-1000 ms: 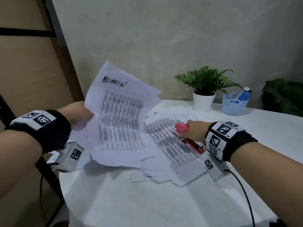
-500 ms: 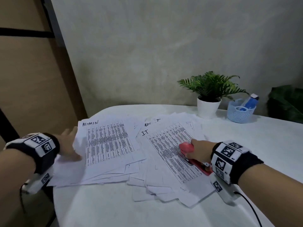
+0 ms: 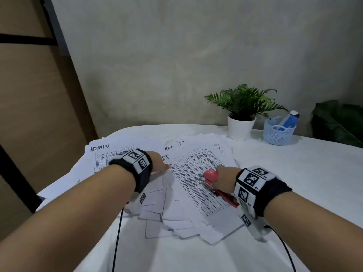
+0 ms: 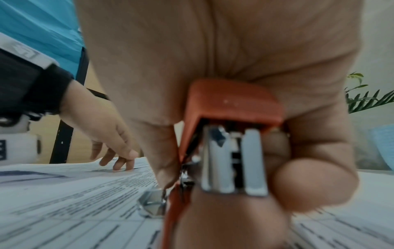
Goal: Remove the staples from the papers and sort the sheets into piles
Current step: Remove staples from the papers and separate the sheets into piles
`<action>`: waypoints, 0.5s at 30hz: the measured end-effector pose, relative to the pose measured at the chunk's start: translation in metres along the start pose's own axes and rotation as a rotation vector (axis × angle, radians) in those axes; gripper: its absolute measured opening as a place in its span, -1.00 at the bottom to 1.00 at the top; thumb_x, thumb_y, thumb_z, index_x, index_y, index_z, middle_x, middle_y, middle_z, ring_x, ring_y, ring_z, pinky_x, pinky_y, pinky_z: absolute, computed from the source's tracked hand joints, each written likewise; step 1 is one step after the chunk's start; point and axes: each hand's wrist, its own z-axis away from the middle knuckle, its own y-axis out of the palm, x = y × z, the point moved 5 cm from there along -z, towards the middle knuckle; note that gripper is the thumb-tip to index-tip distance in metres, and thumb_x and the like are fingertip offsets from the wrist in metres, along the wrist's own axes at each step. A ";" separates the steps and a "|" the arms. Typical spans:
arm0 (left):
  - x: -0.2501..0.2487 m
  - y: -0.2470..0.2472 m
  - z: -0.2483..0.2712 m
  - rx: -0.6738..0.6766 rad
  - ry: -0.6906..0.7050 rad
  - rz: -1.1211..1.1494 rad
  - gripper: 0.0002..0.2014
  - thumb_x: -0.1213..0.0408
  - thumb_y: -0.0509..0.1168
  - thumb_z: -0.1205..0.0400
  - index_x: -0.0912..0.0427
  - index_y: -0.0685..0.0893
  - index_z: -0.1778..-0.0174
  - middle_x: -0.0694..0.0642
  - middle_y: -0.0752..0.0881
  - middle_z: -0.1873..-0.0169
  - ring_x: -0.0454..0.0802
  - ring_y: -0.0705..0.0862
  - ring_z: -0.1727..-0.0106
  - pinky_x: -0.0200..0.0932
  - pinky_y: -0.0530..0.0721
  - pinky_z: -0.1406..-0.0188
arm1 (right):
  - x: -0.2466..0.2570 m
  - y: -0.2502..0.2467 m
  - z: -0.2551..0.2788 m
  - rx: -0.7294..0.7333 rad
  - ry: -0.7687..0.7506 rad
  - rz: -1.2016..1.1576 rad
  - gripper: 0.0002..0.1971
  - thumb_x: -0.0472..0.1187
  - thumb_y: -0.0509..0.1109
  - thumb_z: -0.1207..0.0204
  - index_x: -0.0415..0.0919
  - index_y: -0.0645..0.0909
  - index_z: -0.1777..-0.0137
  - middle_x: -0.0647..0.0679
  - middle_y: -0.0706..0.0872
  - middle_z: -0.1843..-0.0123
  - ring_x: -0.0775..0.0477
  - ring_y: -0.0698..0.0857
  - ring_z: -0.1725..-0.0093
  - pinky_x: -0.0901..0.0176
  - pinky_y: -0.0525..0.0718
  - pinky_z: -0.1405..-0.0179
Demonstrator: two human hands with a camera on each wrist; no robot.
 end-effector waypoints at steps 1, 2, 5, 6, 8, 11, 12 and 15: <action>-0.003 -0.002 -0.002 -0.022 -0.022 0.012 -0.46 -0.12 -0.02 -0.73 0.25 0.69 0.07 0.20 0.70 0.00 0.13 0.65 -0.23 -0.05 0.49 -0.28 | 0.000 0.000 -0.002 -0.011 -0.006 0.005 -0.87 -0.02 0.12 -0.64 -0.05 0.35 0.02 -0.10 0.62 -0.18 -0.11 0.66 -0.13 -0.18 0.51 -0.30; -0.005 -0.004 -0.004 -0.030 -0.045 0.022 -0.47 -0.11 -0.02 -0.74 0.23 0.66 0.16 0.23 0.68 -0.02 0.14 0.65 -0.24 -0.03 0.49 -0.31 | -0.001 0.000 -0.003 -0.019 -0.006 0.003 -0.88 -0.03 0.11 -0.64 -0.06 0.36 0.00 -0.10 0.62 -0.19 -0.11 0.65 -0.15 -0.18 0.49 -0.31; -0.009 -0.006 -0.011 -0.003 -0.081 0.252 -0.54 -0.05 0.10 -0.73 0.29 0.70 0.02 0.30 0.72 -0.13 0.12 0.72 -0.16 -0.05 0.59 -0.22 | -0.003 0.002 -0.004 -0.019 -0.004 -0.040 -0.73 -0.03 0.10 -0.65 -0.17 0.41 -0.21 -0.12 0.60 -0.22 -0.15 0.63 -0.20 -0.22 0.42 -0.38; -0.010 -0.005 -0.015 0.004 -0.088 0.383 -0.57 -0.01 0.19 -0.70 0.34 0.68 -0.08 0.28 0.73 -0.11 0.09 0.77 -0.09 -0.09 0.66 -0.07 | -0.003 0.002 -0.004 -0.033 -0.002 -0.059 -0.67 0.01 0.11 -0.64 -0.19 0.40 -0.25 -0.13 0.60 -0.23 -0.15 0.63 -0.20 -0.22 0.41 -0.39; -0.013 -0.007 -0.023 -0.014 -0.106 0.569 -0.57 0.06 0.33 -0.64 0.38 0.63 -0.21 0.28 0.71 -0.16 0.09 0.75 -0.16 -0.13 0.67 0.00 | -0.005 0.003 -0.004 -0.049 0.010 -0.100 -0.60 0.06 0.12 -0.62 -0.21 0.39 -0.28 -0.14 0.62 -0.23 -0.16 0.64 -0.19 -0.22 0.41 -0.40; -0.016 -0.010 -0.032 -0.062 -0.124 0.639 -0.48 0.18 0.43 -0.57 0.40 0.53 -0.36 0.30 0.58 -0.36 0.23 0.56 -0.42 0.07 0.52 -0.42 | -0.003 0.003 -0.005 -0.005 -0.013 -0.083 -0.65 0.00 0.09 -0.65 -0.22 0.38 -0.29 -0.18 0.57 -0.26 -0.21 0.61 -0.23 -0.24 0.43 -0.38; -0.017 -0.011 -0.033 -0.054 -0.130 0.667 -0.47 0.20 0.46 -0.54 0.41 0.54 -0.35 0.31 0.58 -0.36 0.25 0.57 -0.40 0.11 0.52 -0.42 | -0.002 0.003 -0.005 0.004 -0.025 -0.072 -0.67 -0.02 0.08 -0.65 -0.20 0.37 -0.28 -0.18 0.56 -0.26 -0.21 0.60 -0.23 -0.25 0.44 -0.36; -0.020 -0.012 -0.035 -0.078 -0.121 0.663 -0.45 0.18 0.48 -0.52 0.47 0.57 -0.33 0.40 0.63 -0.30 0.30 0.61 -0.35 0.11 0.57 -0.33 | -0.002 0.002 -0.004 -0.013 -0.017 -0.096 -0.64 -0.01 0.10 -0.65 -0.24 0.38 -0.30 -0.16 0.58 -0.25 -0.20 0.61 -0.24 -0.21 0.47 -0.35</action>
